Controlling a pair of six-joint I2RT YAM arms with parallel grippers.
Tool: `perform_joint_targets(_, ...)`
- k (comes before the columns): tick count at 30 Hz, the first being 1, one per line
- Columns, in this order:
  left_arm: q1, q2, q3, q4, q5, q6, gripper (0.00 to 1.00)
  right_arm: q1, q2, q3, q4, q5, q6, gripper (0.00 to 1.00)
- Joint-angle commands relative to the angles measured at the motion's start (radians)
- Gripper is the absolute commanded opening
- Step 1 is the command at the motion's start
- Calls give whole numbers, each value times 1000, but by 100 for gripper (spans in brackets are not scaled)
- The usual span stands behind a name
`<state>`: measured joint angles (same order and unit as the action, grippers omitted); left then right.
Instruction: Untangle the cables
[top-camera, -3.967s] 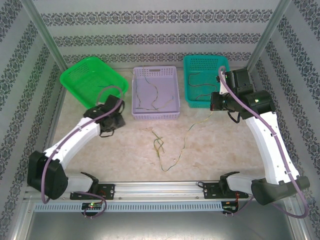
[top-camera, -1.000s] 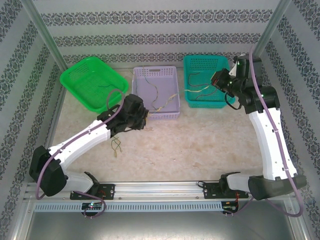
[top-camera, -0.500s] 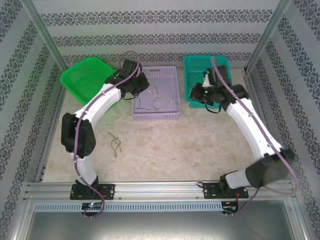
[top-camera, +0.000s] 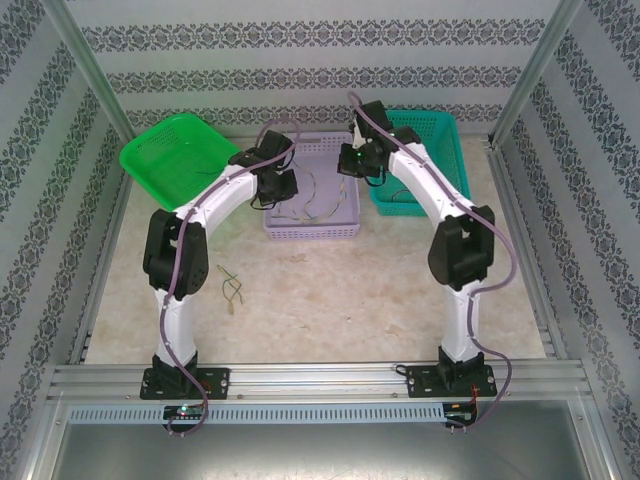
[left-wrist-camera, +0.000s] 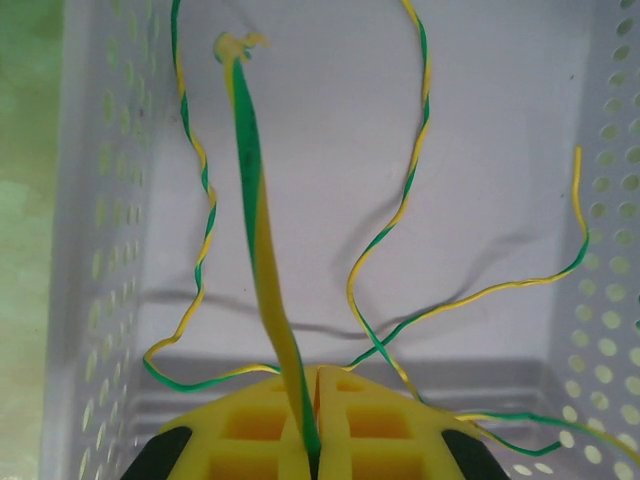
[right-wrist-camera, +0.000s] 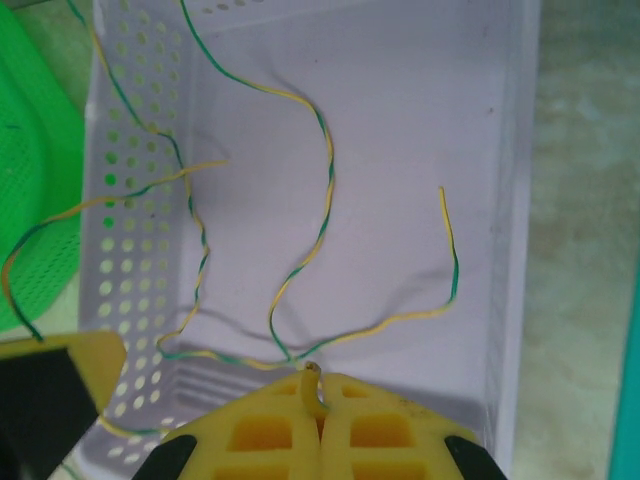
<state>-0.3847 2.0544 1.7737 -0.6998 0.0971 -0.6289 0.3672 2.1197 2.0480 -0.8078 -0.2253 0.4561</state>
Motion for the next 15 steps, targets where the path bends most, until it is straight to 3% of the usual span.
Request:
perform_joint_targets(1,-32,51,21,-24,27,72,0,25,99,126,-64,5,-41,0)
perform_joint_targets(7,-39,81,44,-72,-34,56,0,27,300,350,-171,11,-58,2)
perform_joint_targets(9,-37,92,75,-138,-95,27,0,20,349,442,-222,8,-69,23)
perform_joint_targets(11,-37,102,99,-194,-120,-9,1,11,361,495,-249,18,-81,37)
perform_joint_targets(15,-38,91,96,-262,-161,-130,1,-11,323,509,-241,38,-95,53)
